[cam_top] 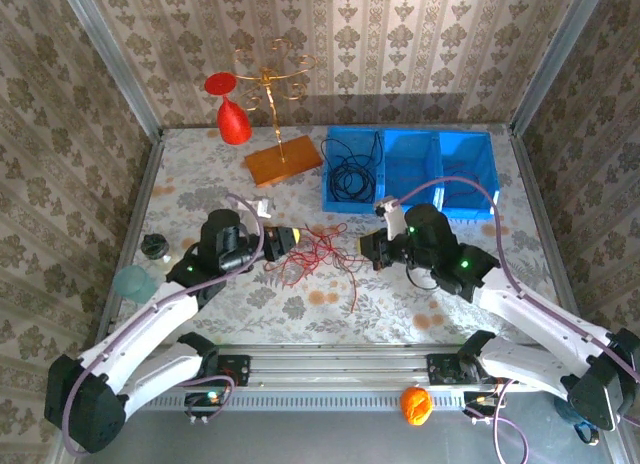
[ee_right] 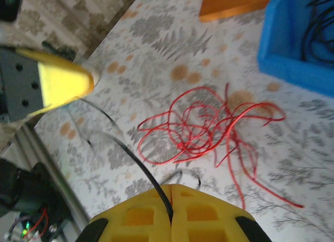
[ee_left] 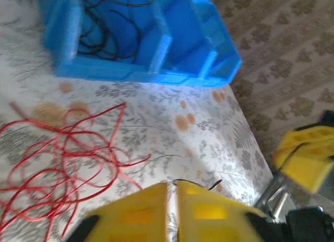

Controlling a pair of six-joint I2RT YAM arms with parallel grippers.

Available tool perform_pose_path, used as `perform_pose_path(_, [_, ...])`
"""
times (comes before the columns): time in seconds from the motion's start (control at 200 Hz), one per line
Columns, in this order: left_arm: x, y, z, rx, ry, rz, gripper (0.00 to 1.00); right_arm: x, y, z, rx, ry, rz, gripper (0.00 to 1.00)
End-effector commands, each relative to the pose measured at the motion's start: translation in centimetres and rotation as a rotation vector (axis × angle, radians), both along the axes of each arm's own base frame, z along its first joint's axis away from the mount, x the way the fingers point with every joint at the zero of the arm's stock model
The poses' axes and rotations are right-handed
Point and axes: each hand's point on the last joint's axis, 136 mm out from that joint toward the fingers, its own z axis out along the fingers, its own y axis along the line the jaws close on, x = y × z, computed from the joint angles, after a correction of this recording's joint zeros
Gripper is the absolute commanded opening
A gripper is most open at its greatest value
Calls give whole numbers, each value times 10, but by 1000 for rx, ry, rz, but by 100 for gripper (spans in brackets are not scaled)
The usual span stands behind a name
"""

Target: Untangle the cables

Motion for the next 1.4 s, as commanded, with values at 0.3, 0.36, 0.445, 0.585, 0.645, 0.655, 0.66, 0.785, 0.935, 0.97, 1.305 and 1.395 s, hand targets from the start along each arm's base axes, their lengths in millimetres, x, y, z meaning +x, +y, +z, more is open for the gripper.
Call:
perform_pose_path(0.3, [-8, 37, -47, 87, 82, 114, 65, 28, -11, 63, -103, -121, -62, 0])
perform_pose_path(0.36, [-10, 38, -48, 84, 83, 116, 67, 35, -8, 69, -107, -130, -65, 0])
perform_pose_path(0.445, [-12, 40, -51, 78, 88, 119, 67, 45, -1, 74, -104, -132, -62, 0])
perform_pose_path(0.585, [-16, 42, -53, 63, 84, 124, 68, 65, 7, 82, -99, -139, -97, 0])
perform_pose_path(0.645, [-17, 45, -55, 69, 84, 136, 70, 79, 4, 82, -111, -138, -135, 0])
perform_pose_path(0.655, [-17, 45, -55, 69, 85, 138, 70, 82, 5, 81, -114, -136, -138, 0])
perform_pose_path(0.66, [-17, 45, -55, 69, 85, 139, 70, 83, 4, 81, -113, -135, -140, 0])
perform_pose_path(0.785, [-21, 46, -54, 62, 82, 135, 71, 109, 7, 80, -108, -116, -159, 0])
perform_pose_path(0.935, [-25, 49, -54, 71, 77, 135, 73, 141, 7, 78, -144, -117, -201, 0])
perform_pose_path(0.97, [-25, 50, -53, 69, 75, 137, 74, 150, 6, 78, -149, -118, -218, 0])
perform_pose_path(1.305, [-27, 50, -52, 61, 83, 139, 75, 244, -28, 73, -185, -133, -477, 0])
perform_pose_path(1.395, [-29, 51, -51, 60, 81, 141, 76, 264, -35, 55, -218, -97, -518, 3])
